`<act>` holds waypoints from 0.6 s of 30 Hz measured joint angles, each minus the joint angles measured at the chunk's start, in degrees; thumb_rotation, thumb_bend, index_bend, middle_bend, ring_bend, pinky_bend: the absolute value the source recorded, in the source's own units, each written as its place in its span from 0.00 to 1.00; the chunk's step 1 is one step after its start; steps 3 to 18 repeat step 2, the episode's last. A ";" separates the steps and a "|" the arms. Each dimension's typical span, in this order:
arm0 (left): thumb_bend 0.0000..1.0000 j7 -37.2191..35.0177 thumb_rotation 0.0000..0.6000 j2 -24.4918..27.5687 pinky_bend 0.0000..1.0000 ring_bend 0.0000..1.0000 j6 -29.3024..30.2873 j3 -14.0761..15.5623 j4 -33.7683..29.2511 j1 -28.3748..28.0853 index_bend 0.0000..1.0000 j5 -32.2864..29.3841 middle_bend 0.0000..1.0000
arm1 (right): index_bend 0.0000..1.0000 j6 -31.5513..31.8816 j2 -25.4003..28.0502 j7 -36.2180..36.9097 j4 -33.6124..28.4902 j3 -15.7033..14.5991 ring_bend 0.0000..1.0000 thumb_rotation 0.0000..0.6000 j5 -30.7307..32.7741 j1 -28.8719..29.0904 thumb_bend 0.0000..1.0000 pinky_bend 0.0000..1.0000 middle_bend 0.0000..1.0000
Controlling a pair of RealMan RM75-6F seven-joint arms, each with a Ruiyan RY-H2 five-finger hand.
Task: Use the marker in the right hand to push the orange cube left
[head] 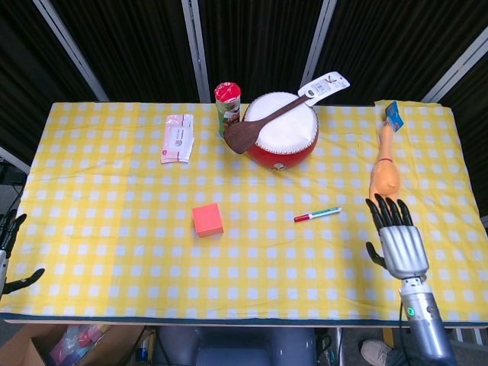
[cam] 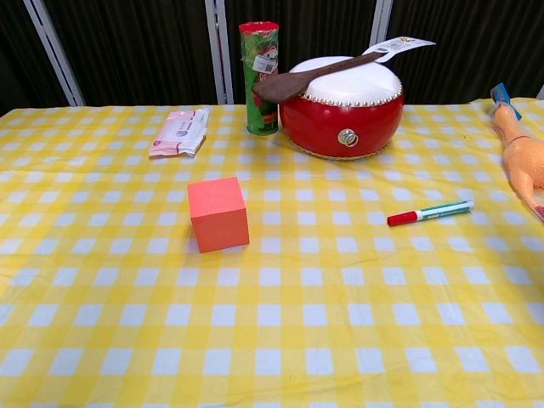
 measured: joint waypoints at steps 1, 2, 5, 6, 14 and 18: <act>0.00 0.24 1.00 -0.11 0.00 0.00 0.09 -0.04 0.07 0.03 0.00 -0.01 0.00 | 0.00 0.64 0.86 1.94 0.58 -1.04 0.00 1.00 -1.53 -1.24 0.40 0.00 0.00; 0.00 0.53 1.00 -0.27 0.00 0.00 0.18 -0.10 0.16 0.06 0.00 -0.05 0.00 | 0.00 1.23 1.60 3.62 1.38 -2.05 0.00 1.00 -2.96 -2.46 0.40 0.00 0.00; 0.00 0.53 1.00 -0.27 0.00 0.00 0.18 -0.10 0.16 0.06 0.00 -0.05 0.00 | 0.00 1.23 1.60 3.62 1.38 -2.05 0.00 1.00 -2.96 -2.46 0.40 0.00 0.00; 0.00 0.53 1.00 -0.27 0.00 0.00 0.18 -0.10 0.16 0.06 0.00 -0.05 0.00 | 0.00 1.23 1.60 3.62 1.38 -2.05 0.00 1.00 -2.96 -2.46 0.40 0.00 0.00; 0.00 0.53 1.00 -0.27 0.00 0.00 0.18 -0.10 0.16 0.06 0.00 -0.05 0.00 | 0.00 1.23 1.60 3.62 1.38 -2.05 0.00 1.00 -2.96 -2.46 0.40 0.00 0.00; 0.00 0.53 1.00 -0.27 0.00 0.00 0.18 -0.10 0.16 0.06 0.00 -0.05 0.00 | 0.00 1.23 1.60 3.62 1.38 -2.05 0.00 1.00 -2.96 -2.46 0.40 0.00 0.00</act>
